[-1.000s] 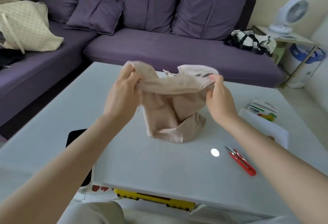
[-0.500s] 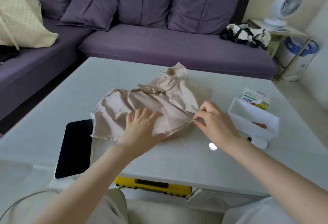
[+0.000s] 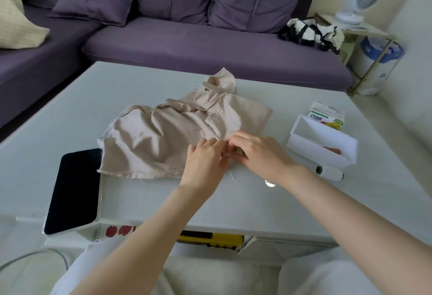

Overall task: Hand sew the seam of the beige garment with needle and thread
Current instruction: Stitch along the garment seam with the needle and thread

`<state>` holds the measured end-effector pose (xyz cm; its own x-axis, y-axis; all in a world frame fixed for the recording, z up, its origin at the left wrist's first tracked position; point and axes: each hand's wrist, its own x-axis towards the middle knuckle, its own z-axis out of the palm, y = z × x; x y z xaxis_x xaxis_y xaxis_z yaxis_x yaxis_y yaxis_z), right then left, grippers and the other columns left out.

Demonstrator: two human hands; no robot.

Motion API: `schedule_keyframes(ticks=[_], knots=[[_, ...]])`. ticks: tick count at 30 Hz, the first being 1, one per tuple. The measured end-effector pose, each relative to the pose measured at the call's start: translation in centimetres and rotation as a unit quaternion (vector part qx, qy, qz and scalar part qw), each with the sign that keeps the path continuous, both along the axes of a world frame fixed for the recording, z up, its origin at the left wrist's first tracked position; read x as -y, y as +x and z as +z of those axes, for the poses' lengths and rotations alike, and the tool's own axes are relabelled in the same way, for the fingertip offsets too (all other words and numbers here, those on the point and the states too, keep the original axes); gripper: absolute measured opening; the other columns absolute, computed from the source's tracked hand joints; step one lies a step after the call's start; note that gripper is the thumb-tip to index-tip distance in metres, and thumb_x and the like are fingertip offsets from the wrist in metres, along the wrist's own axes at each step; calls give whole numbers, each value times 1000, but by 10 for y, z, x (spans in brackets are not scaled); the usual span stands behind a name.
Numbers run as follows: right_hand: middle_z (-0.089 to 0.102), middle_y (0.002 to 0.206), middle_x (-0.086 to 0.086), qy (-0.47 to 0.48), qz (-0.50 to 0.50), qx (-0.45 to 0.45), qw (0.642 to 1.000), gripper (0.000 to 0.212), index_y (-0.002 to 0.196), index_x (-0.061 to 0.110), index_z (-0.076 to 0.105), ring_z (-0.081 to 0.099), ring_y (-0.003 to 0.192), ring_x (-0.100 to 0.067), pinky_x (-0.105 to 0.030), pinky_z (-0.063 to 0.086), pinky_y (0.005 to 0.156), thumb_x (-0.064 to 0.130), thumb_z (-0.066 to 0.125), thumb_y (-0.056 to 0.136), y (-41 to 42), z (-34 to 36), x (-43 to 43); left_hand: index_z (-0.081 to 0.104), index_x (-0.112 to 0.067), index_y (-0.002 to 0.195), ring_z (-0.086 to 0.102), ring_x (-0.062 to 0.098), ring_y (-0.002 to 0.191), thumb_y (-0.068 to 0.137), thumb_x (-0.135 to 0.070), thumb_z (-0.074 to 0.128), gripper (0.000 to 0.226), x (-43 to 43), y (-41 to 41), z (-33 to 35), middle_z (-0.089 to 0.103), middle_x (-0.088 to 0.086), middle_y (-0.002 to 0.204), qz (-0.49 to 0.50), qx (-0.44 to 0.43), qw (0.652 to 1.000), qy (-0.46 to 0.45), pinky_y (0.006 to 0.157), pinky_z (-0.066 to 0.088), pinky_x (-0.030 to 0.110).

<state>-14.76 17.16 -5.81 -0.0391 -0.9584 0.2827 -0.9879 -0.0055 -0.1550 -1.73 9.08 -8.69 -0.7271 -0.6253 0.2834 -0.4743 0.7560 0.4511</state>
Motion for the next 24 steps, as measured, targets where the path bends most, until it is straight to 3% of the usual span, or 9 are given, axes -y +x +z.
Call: schedule_keyframes(ticks=[5, 8, 12, 15, 17, 20, 24], knots=[[61, 101, 0, 0, -78, -51, 996, 13, 100, 20, 61, 63, 80, -35, -35, 40, 59, 14, 60, 88, -12, -9, -1, 49, -14, 84, 48, 25, 88, 80, -3, 53, 12, 3, 7, 2, 51, -3, 81, 15, -5, 999, 33, 73, 27, 32], [61, 101, -2, -9, -134, -16, 991, 8, 95, 16, 63, 63, 81, -34, -33, 38, 59, 17, 63, 88, -19, -21, -5, 49, -12, 84, 44, 26, 89, 80, -1, 51, 12, 3, 11, -1, 46, -1, 86, 24, 9, 1000, 9, 74, 29, 32], [63, 93, -4, -67, -171, 27, 983, 12, 86, 12, 62, 63, 74, -33, -27, 33, 55, 7, 71, 80, -20, -41, -15, 48, -14, 84, 45, 25, 90, 80, 1, 50, 16, 3, 14, -5, 45, 0, 91, 8, 4, 1000, -1, 76, 30, 33], [62, 86, -3, -116, -167, 25, 979, 20, 80, 11, 61, 62, 61, -32, -25, 32, 47, 1, 76, 71, -18, -49, -21, 45, -17, 90, 45, 23, 95, 78, 2, 51, 24, 1, 14, -7, 44, -3, 95, -8, 29, 1000, 11, 79, 30, 33], [61, 83, -1, -146, -164, 20, 975, 22, 78, 12, 60, 60, 57, -29, -24, 32, 42, 1, 77, 69, -16, -48, -23, 44, -17, 101, 41, 20, 96, 79, -9, 58, 27, -3, 13, -8, 40, -4, 100, -16, 53, 998, -9, 80, 29, 31], [59, 87, 0, -150, -141, 47, 977, 22, 79, 13, 58, 57, 57, -24, -26, 36, 42, 2, 75, 71, -14, -47, -25, 43, -18, 101, 34, 16, 90, 82, -31, 66, 33, -10, 9, -9, 38, -6, 98, -33, 35, 998, -32, 78, 23, 28], [60, 85, 4, -136, -107, 81, 982, 18, 83, 13, 56, 56, 56, -26, -31, 42, 47, 8, 72, 78, -13, -45, -27, 51, -15, 97, 45, 21, 90, 85, -17, 63, 17, -10, 7, -11, 48, -3, 93, -14, -4, 1000, -28, 75, 26, 29]])
